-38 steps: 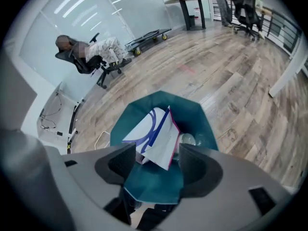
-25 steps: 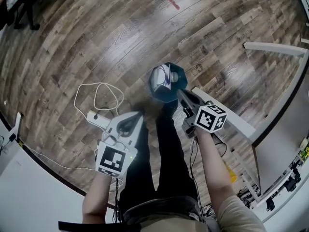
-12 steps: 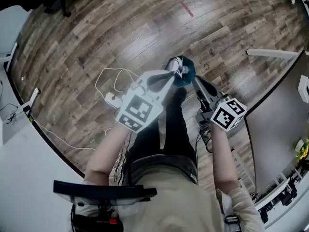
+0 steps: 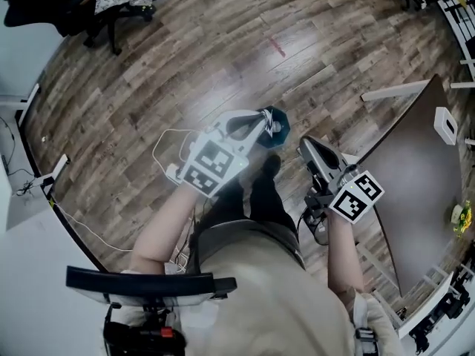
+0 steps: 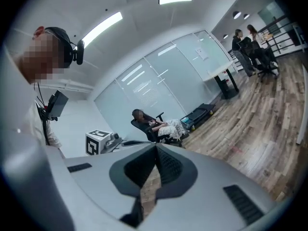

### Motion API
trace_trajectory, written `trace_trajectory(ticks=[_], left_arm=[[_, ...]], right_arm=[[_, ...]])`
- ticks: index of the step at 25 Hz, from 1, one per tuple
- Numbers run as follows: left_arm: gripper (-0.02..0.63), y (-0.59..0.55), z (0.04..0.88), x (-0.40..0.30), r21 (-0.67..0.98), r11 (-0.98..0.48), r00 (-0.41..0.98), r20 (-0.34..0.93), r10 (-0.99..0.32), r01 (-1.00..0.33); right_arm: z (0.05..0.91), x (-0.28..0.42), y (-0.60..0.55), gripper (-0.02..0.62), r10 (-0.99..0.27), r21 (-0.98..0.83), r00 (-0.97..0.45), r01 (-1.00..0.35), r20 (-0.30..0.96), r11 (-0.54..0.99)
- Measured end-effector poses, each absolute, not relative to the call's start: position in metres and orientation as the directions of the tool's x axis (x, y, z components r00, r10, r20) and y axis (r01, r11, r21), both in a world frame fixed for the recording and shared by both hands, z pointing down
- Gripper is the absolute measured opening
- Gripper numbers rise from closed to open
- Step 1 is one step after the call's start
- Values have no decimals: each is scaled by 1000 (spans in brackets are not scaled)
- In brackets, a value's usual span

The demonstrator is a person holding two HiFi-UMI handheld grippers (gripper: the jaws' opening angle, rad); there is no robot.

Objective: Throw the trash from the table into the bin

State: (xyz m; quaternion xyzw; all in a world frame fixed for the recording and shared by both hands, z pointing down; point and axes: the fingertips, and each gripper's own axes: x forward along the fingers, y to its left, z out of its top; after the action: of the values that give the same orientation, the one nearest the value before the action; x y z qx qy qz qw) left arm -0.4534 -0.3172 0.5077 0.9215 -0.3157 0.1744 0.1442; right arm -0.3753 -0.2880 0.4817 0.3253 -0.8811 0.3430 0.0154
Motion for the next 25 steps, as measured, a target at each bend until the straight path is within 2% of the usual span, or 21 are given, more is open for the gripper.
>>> trace_trajectory(ticks=[4,12,18,22,25], left_arm=[[14,-305,464,-430,152,-810,799,342,-494,-566],[14,-260,403,-352,192,-879,890,231,-392,-437],[14,-220,374,-256,109,-946,936,219,-276,-305],[14,-171,359,-192,34,-974,948,239,-211,-226],[14,-129,349,-150,3,-989,957,251,-144,-150]], right_arm=[[436,-368,-269,15,-612,-561,-764,-604,205,566],[356,-309,-205,15,-719,-493,-688,-660,93,568],[339,-229,-158,15,-796,-478,-604,-709,33,518],[338,-182,-109,15,-822,-387,-562,-779,86,493],[330,-139,-67,15,-856,-407,-514,-793,50,452]])
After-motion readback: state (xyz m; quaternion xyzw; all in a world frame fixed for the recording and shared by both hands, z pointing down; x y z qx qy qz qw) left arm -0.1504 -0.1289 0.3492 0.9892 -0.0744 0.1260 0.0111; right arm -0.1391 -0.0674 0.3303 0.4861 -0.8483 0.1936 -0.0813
